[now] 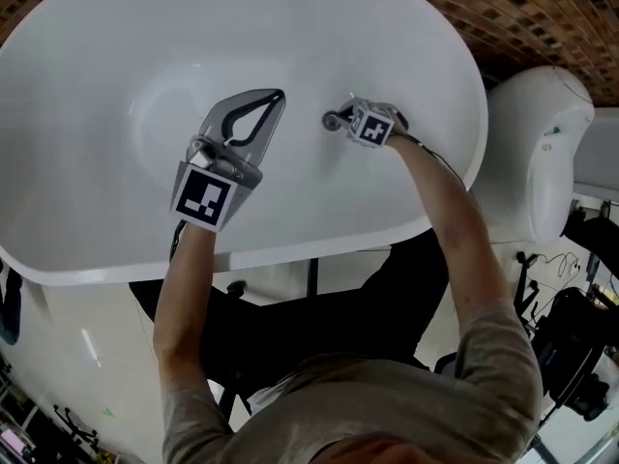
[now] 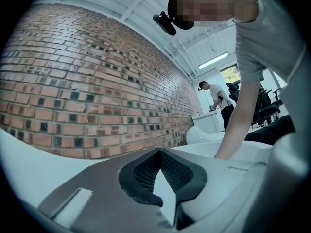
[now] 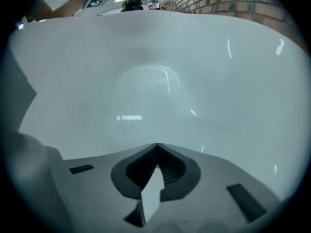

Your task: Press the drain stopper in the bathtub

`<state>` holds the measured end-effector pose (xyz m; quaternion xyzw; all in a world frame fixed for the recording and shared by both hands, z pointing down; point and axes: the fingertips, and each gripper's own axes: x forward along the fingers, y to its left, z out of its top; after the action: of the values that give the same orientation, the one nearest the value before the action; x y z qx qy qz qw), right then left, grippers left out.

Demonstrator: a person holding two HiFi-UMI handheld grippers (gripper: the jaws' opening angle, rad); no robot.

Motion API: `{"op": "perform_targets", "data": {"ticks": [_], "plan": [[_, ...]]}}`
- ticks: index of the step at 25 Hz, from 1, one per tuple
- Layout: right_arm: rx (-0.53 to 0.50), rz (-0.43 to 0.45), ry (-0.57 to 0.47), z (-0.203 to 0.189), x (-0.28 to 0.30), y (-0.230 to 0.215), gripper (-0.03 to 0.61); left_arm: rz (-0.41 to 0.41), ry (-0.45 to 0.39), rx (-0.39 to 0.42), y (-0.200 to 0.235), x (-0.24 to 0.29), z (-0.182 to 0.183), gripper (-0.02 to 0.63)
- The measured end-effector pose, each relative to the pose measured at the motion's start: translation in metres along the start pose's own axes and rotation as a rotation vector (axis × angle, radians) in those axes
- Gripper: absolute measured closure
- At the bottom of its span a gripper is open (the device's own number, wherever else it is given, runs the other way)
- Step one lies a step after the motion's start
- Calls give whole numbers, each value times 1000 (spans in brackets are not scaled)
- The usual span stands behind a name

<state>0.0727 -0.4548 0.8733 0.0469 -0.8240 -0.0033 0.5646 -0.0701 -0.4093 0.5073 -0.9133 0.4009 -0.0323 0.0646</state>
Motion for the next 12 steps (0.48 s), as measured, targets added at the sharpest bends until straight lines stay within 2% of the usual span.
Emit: {"op": "perform_targets", "data": {"ticks": [3,5,8,12], "plan": [[43,10,-3,-18,33,4,578,46,-25,11,11,-3,10,612],[49,8,20,-36,52,5,578,63,-10,54,10,-4,13,612],[-13,18,75,-54,79,5,578,44,49,153,-1,0,7,612],[-41,36,97,-61,105,11,578,17,59,245,-13,7,8,612]]}}
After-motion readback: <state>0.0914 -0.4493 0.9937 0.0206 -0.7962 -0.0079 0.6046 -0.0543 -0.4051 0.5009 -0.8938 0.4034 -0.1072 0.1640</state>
